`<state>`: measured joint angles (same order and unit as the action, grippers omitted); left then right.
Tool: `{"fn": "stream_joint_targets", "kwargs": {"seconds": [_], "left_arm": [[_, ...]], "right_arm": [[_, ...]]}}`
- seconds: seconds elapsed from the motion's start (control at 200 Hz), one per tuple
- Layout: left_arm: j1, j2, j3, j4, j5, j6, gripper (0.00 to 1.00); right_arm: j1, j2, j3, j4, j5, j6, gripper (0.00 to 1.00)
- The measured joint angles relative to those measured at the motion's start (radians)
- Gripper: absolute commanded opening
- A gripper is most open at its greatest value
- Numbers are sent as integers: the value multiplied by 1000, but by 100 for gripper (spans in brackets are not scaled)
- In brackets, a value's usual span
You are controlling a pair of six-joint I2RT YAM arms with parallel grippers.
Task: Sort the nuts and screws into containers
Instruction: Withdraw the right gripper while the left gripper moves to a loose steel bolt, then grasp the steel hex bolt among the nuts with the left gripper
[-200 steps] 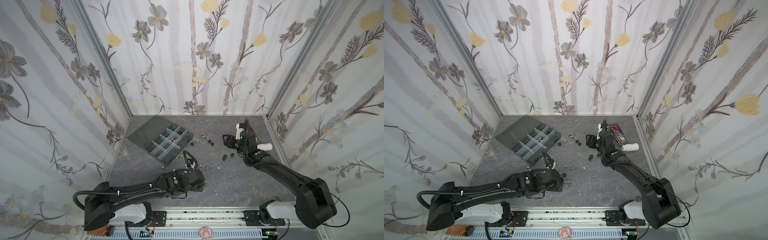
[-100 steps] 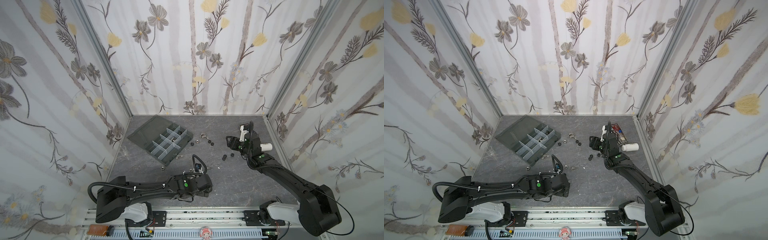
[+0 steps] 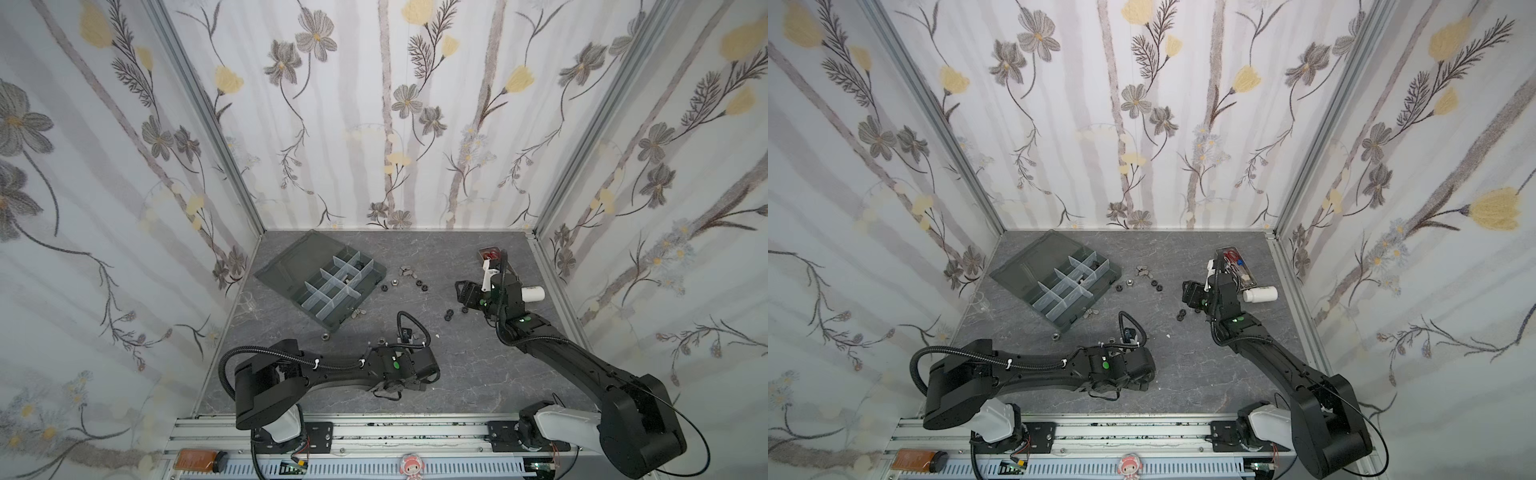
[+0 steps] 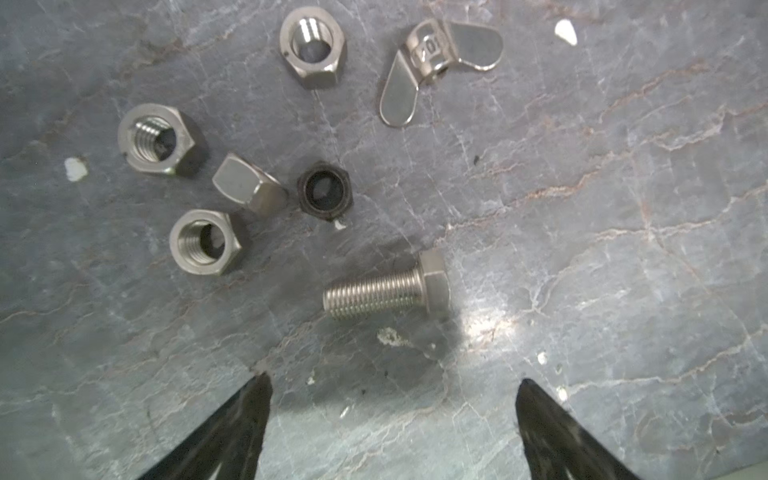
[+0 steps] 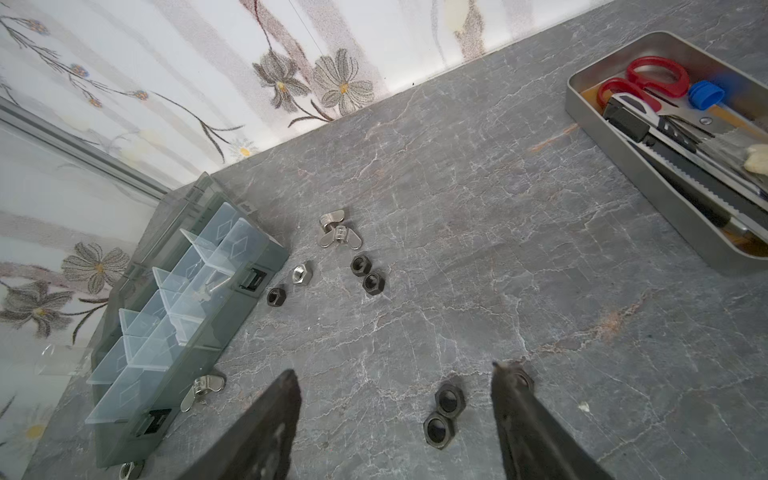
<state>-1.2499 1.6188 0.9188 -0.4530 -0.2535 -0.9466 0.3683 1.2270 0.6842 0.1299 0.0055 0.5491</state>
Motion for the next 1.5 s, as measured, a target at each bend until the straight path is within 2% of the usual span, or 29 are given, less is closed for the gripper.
{"fn": "stream_joint_targets", "kwargs": {"seconds": [0.215,0.57,0.994,1.224,1.499], "left_arm": [[43,50,14,9,3,1,84],[59,110,39,30,11,9,71],[71,140,63,40,-5,29,69],[71,158,74,41,-32,31,54],[73,154,79,55,-24,31,49]], "right_arm": [[-11,-11,-1,-1,-10,-3,73],[-33,-34,-23,0,-26,-9,73],[-56,-63,-47,0,-34,-12,73],[-65,-74,-63,0,-38,-12,74],[-69,-88,-74,1,-49,-12,74]]}}
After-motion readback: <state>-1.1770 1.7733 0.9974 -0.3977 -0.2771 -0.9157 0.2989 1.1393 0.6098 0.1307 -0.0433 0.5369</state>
